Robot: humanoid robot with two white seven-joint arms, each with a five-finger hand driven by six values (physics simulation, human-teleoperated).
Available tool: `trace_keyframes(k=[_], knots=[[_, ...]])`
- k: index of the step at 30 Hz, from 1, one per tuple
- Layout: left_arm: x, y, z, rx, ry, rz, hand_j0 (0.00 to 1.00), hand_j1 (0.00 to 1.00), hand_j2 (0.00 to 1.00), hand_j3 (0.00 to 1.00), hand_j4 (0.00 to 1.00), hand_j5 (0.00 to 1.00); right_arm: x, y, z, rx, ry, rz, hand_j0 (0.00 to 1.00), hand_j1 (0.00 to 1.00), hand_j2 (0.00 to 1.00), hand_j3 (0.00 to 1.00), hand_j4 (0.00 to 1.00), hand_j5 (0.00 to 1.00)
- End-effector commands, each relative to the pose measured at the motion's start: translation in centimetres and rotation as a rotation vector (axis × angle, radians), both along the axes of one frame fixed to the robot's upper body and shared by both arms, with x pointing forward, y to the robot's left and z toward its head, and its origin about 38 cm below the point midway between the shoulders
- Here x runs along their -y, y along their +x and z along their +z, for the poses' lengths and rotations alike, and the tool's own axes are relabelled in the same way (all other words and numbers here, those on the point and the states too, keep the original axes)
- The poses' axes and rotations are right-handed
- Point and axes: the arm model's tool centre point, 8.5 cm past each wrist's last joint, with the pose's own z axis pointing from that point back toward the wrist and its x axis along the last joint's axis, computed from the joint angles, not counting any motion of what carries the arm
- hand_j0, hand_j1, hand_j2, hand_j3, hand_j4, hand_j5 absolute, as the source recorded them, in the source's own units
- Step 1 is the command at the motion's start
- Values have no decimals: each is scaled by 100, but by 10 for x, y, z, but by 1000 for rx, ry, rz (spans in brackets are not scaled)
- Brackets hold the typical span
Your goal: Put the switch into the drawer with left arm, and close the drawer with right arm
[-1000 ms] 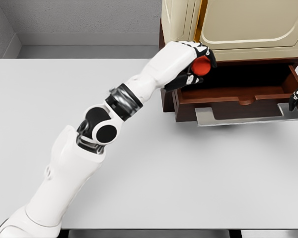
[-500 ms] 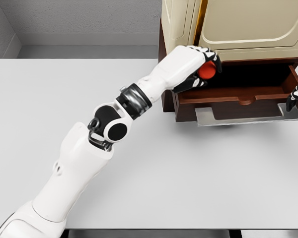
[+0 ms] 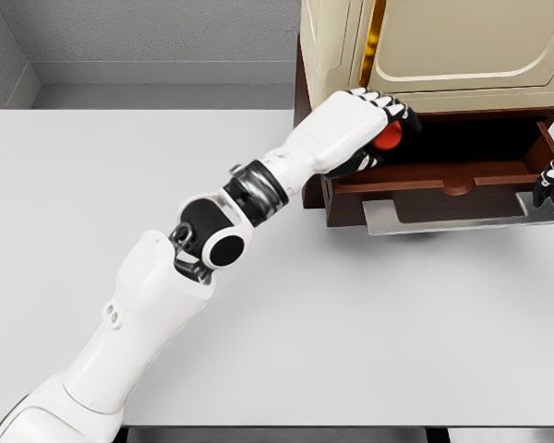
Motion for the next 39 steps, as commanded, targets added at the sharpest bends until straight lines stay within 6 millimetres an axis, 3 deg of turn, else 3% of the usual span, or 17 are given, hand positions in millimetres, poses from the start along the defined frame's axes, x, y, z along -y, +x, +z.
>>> trace_keyframes(k=[1,4,16,27,33,35,39], knots=[[1,-1,0,20,20,7,85,85,85,85,85,85,0,0,1,-1,5,0,24,24,24,24,24,24],[2,-2,1,29,25,7,94,94,94,94,94,94,0,0,1,-1,5,0,24,24,24,24,24,24],[6,-6,0,60,58,5,94,94,94,94,94,94,1,0,1,-1,3,-1,24,24,24,24,24,24],[7,-12,17,117,47,-27,100,100,100,100,100,100,1,0,1,-1,5,-1,24,24,24,24,24,24],[-7,-13,12,144,77,-59,100,100,100,100,100,100,1,0,1,-1,5,-1,24,24,24,24,24,24],[-6,-21,21,214,89,-141,100,100,100,100,100,100,1,0,1,-1,5,-1,24,24,24,24,24,24],[-35,-26,31,300,139,-231,100,100,100,100,100,100,1,0,1,0,4,-1,24,24,24,24,24,24]])
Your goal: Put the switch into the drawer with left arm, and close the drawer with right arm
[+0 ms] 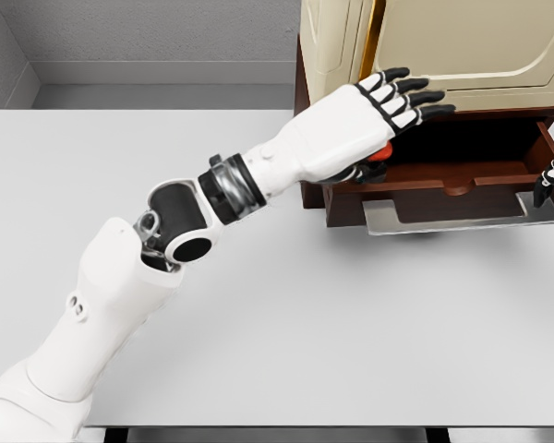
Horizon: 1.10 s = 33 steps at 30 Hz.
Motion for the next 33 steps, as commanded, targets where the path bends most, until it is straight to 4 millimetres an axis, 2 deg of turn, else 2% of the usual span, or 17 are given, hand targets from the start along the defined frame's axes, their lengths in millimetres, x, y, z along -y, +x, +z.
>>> trace_keyframes(k=[1,3,6,10,20,25,33], knots=[[-20,-6,-4,52,63,-85,100,100,100,100,100,100,0,0,1,0,5,1,24,24,24,24,24,24],[-36,1,3,119,150,-103,100,100,100,100,100,100,0,0,1,0,5,1,24,24,24,24,24,24],[-42,17,6,130,196,-82,100,100,100,100,100,100,0,0,1,0,5,1,24,24,24,24,24,24],[-52,49,-1,102,264,-4,100,100,100,100,100,100,0,0,1,0,5,1,24,24,24,24,24,24],[-39,41,3,169,304,-10,100,100,100,100,100,100,1,0,1,-1,4,-2,24,24,24,24,24,24],[-40,43,-1,160,315,-9,100,100,100,100,100,100,1,0,1,-1,4,-2,24,24,24,24,24,24],[-14,36,-2,212,345,-24,100,100,100,100,100,100,1,0,1,-1,4,-2,24,24,24,24,24,24]])
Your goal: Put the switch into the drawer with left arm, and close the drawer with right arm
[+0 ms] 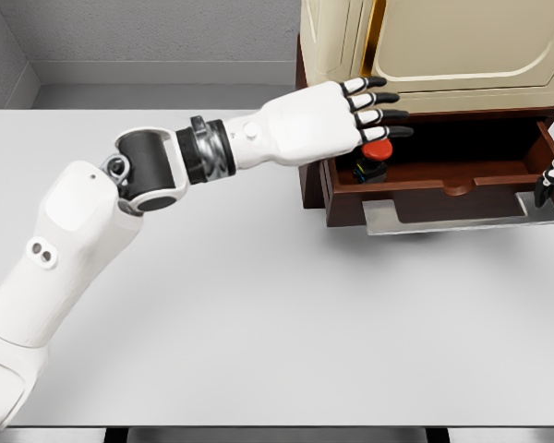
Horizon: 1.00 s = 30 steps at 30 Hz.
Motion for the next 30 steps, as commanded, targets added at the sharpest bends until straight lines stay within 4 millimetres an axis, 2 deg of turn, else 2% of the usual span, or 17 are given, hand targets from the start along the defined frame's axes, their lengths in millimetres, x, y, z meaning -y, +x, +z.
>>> trace_keyframes(k=[1,3,8,19,25,30], knots=[[9,-2,0,9,0,-6,100,100,100,100,100,100,0,0,1,-1,5,0,24,24,24,24,24,24],[15,-4,-4,13,21,-10,100,100,100,100,100,100,0,0,1,-1,5,0,24,24,24,24,24,24],[18,0,-4,10,26,-5,100,100,100,100,100,100,0,0,1,-1,5,0,24,24,24,24,24,24],[22,-6,12,54,9,-24,100,100,100,100,100,100,0,0,2,1,2,1,24,24,24,24,24,24],[21,-3,9,47,17,-16,100,100,100,100,100,100,0,0,2,1,2,1,24,24,24,24,24,24],[30,-2,6,54,31,-14,100,100,100,100,100,100,1,0,2,1,3,-1,24,24,24,24,24,24]])
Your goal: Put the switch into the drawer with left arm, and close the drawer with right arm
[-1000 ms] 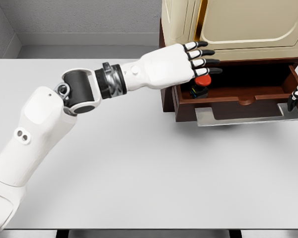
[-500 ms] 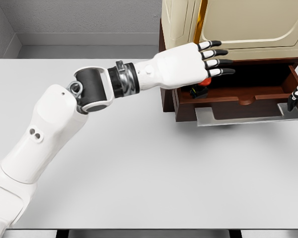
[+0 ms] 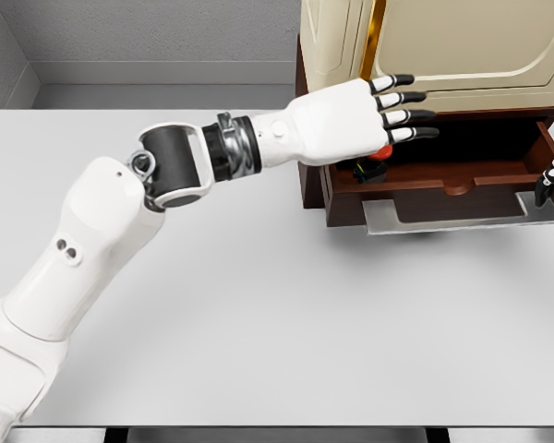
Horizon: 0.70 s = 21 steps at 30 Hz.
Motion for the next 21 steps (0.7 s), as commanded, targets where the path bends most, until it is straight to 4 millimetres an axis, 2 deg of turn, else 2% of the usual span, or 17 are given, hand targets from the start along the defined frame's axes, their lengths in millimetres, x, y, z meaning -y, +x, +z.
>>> trace_keyframes(k=[1,17,21], knots=[[7,-1,-1,2,0,-2,100,100,100,100,100,100,0,0,1,0,5,0,24,24,24,24,24,24],[41,-6,-4,67,58,-9,100,100,100,100,100,100,3,1,0,-4,2,-8,24,24,24,24,24,24],[41,-3,0,93,76,1,100,100,100,100,100,100,5,1,0,-4,1,-16,24,24,24,24,24,24]])
